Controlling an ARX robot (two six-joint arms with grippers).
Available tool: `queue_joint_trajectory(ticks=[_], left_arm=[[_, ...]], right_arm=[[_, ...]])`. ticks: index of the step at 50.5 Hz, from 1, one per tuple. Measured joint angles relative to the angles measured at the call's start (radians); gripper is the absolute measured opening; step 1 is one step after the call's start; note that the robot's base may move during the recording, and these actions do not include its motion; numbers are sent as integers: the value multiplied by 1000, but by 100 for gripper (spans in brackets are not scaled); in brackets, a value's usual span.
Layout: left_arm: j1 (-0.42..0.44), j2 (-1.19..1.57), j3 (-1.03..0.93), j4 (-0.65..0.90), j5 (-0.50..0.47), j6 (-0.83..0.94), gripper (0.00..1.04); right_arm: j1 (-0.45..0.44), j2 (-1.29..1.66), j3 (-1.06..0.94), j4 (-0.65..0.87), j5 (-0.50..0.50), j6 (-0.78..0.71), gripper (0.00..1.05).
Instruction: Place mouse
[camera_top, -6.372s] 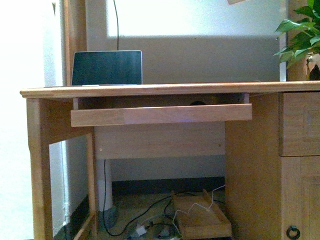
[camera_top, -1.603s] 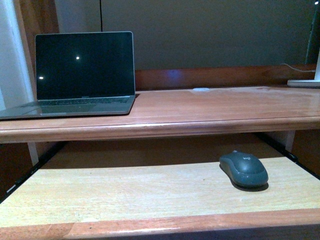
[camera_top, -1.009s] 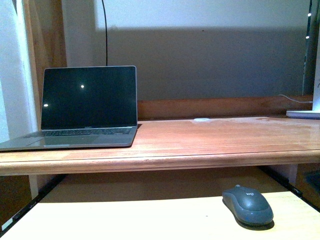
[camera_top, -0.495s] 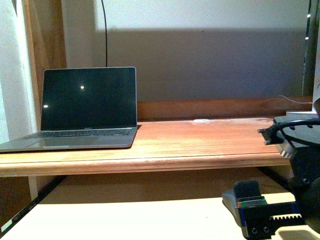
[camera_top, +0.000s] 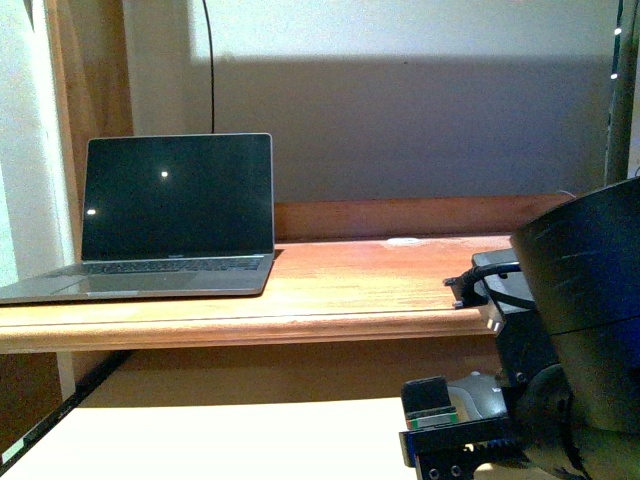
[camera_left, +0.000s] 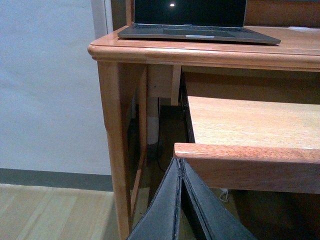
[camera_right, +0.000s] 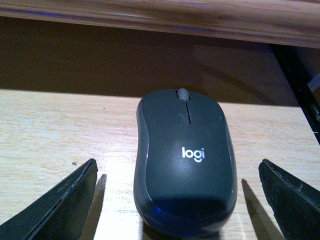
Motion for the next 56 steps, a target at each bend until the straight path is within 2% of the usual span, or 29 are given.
queue_joint_trajectory(ticks=[21,24,31,34,49,53,56], left_arm=[[0,0,0,0,0,0,3],[0,0,0,0,0,0,3],[0,0,0,0,0,0,3],[0,0,0,0,0,0,3],[0,0,0,0,0,0,3],[0,0,0,0,0,0,12],[0,0,0,0,0,0,22]], right_arm=[[-21,110,87,-5,24,-33,97],[-25,112,87,0,19,-33,89],[-27,106,81,38,0,-41,62],[-27,88,68,42,-18,-41,56],[-42,-145,-19,-22,-77,-27,55],[-48,-219,-20,-71,-82,-27,55],[-51,-267,-4,-112,-81,-23,55]])
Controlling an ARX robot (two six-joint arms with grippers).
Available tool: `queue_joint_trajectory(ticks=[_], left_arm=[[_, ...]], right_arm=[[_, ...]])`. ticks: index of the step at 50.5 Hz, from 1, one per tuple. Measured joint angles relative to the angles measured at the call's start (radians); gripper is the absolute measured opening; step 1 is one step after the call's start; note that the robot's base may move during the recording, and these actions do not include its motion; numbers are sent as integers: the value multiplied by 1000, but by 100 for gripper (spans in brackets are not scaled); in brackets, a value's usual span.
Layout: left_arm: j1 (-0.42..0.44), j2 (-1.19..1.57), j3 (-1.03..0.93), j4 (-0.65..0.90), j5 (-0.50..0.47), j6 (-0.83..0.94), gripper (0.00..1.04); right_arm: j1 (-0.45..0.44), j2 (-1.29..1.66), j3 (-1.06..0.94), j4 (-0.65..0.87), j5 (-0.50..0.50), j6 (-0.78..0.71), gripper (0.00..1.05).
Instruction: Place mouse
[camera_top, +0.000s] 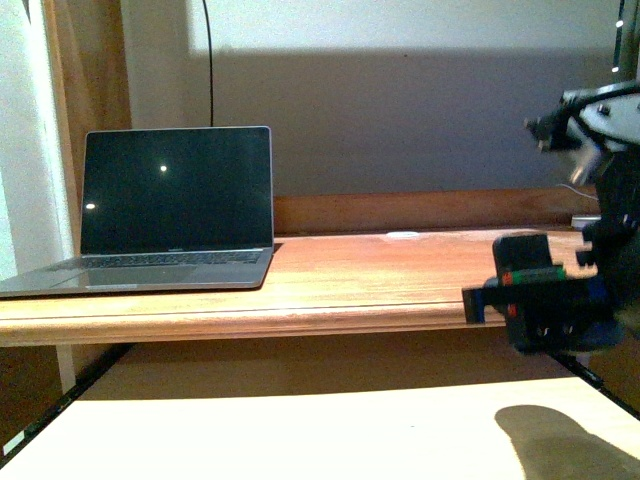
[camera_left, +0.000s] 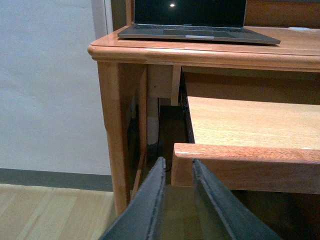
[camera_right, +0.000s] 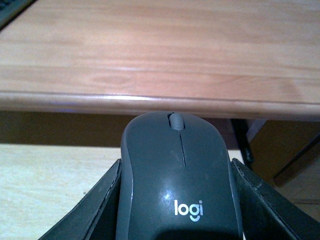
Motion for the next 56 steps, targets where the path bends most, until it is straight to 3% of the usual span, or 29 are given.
queue_joint_trajectory(ticks=[12,17,26,44,56], left_arm=[[0,0,0,0,0,0,54],[0,0,0,0,0,0,74],[0,0,0,0,0,0,98],[0,0,0,0,0,2,97],[0,0,0,0,0,2,97]], right_arm=[[50,79,220,-26,45,-10,55],[98,227,426,-61,86,-16,55],[137,451,671,-117,167,-58,55],[134,838,1115,-201,337,-189,55],[98,954,1217,-225,378,-243,55]])
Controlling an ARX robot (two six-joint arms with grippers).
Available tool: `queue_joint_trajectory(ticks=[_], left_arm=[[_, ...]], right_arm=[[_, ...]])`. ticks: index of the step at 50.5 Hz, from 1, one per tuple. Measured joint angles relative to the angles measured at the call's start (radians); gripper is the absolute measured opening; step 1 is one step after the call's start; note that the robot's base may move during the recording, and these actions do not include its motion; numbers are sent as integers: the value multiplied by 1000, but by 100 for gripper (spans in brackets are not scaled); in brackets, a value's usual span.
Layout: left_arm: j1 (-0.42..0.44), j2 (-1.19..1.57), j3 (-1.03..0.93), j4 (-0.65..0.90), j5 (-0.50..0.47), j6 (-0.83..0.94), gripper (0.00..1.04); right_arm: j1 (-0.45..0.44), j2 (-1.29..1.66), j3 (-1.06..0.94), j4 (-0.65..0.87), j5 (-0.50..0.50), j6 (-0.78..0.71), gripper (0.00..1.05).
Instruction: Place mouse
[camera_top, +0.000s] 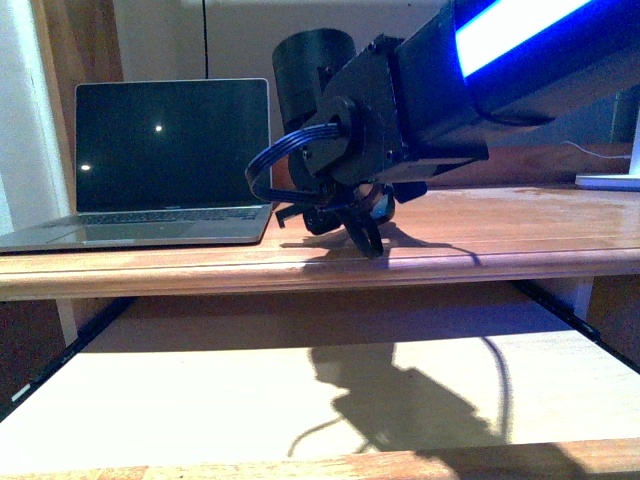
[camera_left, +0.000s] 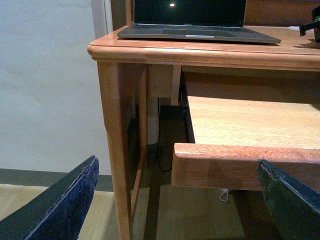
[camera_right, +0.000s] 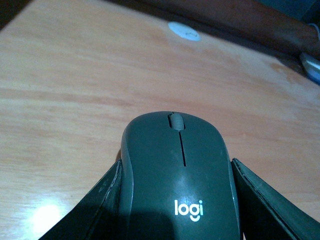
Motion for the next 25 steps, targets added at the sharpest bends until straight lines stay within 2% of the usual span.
queue_joint_trajectory(ticks=[5,13,19,21,25], left_arm=[[0,0,0,0,0,0,97],[0,0,0,0,0,0,97],[0,0,0,0,0,0,97],[0,0,0,0,0,0,97],[0,0,0,0,0,0,97]], right_arm=[[-3,24,15,-7,-2,3,57],[-4,24,18,-13,-14,36,79],[-11,9,-14,39,-31,55,96],[-14,-2,-33,58,-41,60,99],[-24,-38,-85,93,-71,72,97]])
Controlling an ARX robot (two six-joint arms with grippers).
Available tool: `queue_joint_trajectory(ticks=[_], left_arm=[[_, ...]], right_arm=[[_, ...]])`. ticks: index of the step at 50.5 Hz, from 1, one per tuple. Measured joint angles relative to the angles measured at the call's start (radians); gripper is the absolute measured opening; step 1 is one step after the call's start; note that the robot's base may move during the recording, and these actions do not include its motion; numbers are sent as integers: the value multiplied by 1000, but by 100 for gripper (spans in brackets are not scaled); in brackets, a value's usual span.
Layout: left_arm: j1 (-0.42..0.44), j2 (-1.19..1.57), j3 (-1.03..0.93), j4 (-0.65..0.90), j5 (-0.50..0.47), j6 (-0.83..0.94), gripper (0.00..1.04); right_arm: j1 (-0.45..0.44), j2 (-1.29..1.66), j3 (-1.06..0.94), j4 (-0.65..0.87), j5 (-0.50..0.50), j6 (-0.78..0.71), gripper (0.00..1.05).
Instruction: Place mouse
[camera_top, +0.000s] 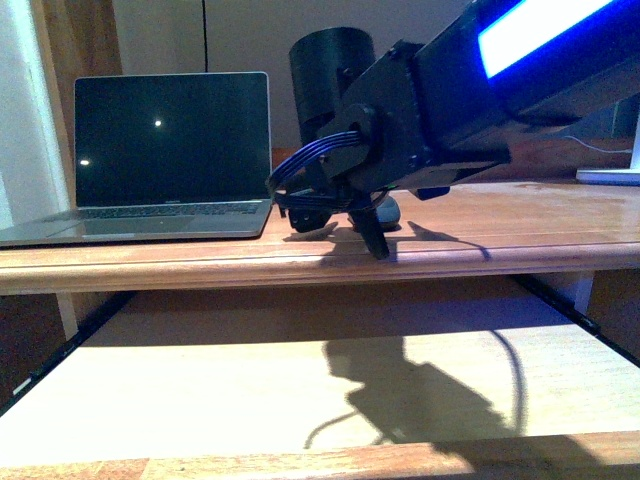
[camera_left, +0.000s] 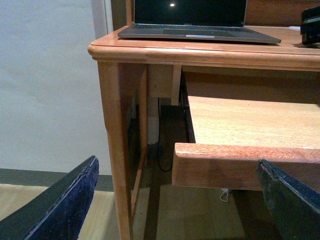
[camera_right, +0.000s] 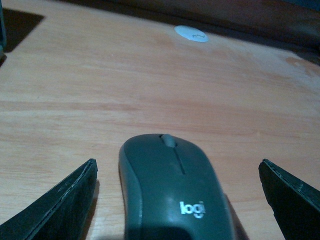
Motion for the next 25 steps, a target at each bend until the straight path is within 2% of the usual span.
queue_joint_trajectory(ticks=[10,25], left_arm=[[0,0,0,0,0,0,97],[0,0,0,0,0,0,97]], right_arm=[[-80,-377,-385,185,-180,49,97],[-244,-872,-1017,291,-611,97,97]])
